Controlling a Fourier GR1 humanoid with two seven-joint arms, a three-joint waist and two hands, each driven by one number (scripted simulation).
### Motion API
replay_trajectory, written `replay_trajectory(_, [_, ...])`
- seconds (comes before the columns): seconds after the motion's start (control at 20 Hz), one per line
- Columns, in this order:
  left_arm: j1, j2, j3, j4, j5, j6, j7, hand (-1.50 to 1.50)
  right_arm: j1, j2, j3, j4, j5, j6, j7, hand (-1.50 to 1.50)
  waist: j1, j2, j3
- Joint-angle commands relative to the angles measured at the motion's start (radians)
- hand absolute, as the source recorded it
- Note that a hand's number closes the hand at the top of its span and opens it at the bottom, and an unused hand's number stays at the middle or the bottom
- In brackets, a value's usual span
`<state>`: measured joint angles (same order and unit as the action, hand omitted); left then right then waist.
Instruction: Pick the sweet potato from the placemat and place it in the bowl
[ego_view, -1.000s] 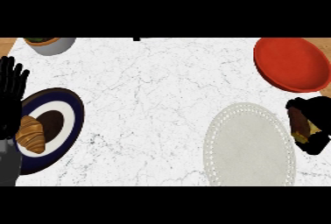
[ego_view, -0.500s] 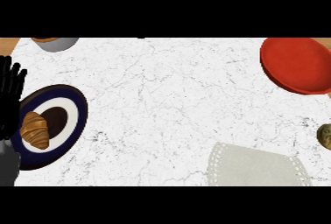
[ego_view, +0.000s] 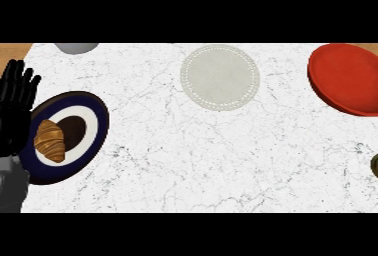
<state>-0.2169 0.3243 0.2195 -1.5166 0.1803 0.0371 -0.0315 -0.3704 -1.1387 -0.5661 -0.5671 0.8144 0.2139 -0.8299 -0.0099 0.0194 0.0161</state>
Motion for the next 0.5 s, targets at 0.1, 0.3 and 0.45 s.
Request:
replay_trajectory(0.1, [-0.005, -0.027, -0.033, -0.005, -0.005, -0.004, 0.003, 0.00, -0.052, -0.098, -0.098, 0.140, -0.107, 0.103, -0.209, 1.50, 0.023, -0.004, -0.003])
replay_trajectory(0.3, [-0.031, -0.001, -0.024, 0.011, -0.002, -0.017, 0.013, 0.00, -0.123, -0.121, -0.096, 0.192, -0.156, 0.237, -0.218, 1.50, 0.052, -0.001, -0.006])
replay_trajectory(0.45, [-0.050, -0.016, -0.033, 0.018, -0.020, 0.002, -0.005, 0.00, -0.151, -0.140, -0.068, 0.213, -0.165, 0.293, -0.233, 1.50, 0.051, 0.000, -0.008])
